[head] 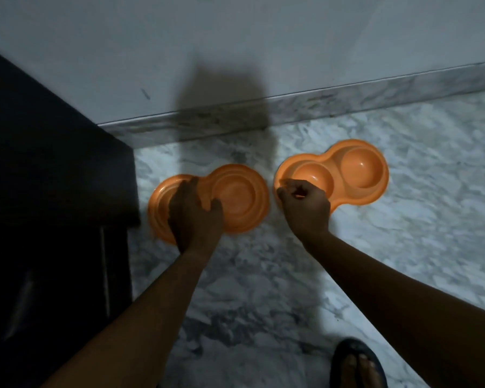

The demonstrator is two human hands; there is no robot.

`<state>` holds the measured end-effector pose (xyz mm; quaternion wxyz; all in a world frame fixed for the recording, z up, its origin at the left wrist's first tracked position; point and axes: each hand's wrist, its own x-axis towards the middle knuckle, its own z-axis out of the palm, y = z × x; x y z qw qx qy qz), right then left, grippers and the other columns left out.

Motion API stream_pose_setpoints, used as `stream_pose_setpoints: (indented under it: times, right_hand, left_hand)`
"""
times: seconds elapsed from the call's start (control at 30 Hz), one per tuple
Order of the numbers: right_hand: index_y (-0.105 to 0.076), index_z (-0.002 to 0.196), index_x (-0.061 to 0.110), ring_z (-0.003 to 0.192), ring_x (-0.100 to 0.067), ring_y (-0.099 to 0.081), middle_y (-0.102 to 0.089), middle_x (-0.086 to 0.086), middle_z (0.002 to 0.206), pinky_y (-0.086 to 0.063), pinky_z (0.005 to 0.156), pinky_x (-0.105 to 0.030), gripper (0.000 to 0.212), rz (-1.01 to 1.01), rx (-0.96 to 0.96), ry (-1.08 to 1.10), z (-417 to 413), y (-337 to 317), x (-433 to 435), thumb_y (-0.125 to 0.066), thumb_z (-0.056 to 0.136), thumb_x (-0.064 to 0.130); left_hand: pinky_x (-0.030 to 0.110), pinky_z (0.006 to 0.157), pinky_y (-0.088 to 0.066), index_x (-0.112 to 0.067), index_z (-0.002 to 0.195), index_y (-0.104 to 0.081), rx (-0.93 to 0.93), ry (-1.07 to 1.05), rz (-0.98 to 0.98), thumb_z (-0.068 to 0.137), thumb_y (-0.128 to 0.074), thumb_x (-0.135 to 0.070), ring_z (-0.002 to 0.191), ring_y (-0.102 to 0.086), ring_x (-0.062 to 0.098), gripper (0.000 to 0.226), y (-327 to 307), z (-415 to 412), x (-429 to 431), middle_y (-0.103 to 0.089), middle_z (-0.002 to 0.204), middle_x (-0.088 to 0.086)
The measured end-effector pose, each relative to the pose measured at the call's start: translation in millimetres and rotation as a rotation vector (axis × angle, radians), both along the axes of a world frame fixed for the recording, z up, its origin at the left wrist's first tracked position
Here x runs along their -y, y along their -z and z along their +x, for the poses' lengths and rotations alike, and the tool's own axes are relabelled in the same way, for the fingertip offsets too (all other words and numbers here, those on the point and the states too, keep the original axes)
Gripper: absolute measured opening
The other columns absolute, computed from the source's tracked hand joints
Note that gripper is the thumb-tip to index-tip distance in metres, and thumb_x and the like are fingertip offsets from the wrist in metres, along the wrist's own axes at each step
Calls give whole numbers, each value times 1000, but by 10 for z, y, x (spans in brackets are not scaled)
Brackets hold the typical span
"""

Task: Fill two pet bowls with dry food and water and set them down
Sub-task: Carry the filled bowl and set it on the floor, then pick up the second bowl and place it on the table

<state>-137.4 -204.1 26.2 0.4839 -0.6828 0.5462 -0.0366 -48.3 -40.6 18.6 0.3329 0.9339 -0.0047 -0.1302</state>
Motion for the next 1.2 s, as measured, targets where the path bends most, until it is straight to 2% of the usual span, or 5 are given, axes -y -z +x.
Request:
stream_pose_setpoints:
  times: [0.47,0.77,0.93,1.07,1.2]
  right_hand:
    - [-50,141,10,121,-43,-56,-46,-22,140,-46,99,-44,65,-121,-277,193,-788,269,1498,-63,93,51]
    - [-63,102,3,95,-29,-62,-57,-2,85,-47,81,-36,37,38,-143,336,-905,204,1569,-66,89,38]
    - [-59,83,29,89,-27,-71,-73,-6,91,-57,88,-43,14,90,-53,369,-1086,-435,1418,-65,83,42]
    - [-64,123,20,88,-26,-75,-76,-5,97,-60,90,-45,50,175,1,408,-1132,-1439,1281,-69,78,42]
    - [-61,130,17,86,-28,-75,-75,-13,101,-64,80,-41,49,275,109,407,-1135,-2770,988,-76,84,28]
  left_hand:
    - [56,111,-13,-15,139,-46,-107,349,463,85,-54,-51,145,-18,34,65,250,-549,1742,-51,141,4]
    - [49,98,-25,-20,127,-54,-108,371,299,84,-56,-17,134,-28,35,44,104,-514,1696,-57,120,4]
    - [44,90,-45,-20,134,-55,-205,360,-8,74,-55,-20,111,-55,36,60,-528,-416,1504,-61,117,8]
    - [30,89,-45,-21,136,-57,-283,343,-105,74,-59,-16,112,-59,29,62,-1594,-313,1320,-65,118,8]
    - [35,96,-49,-22,132,-61,-267,333,-202,59,-54,-21,111,-62,21,73,-2945,-108,1004,-68,118,4]
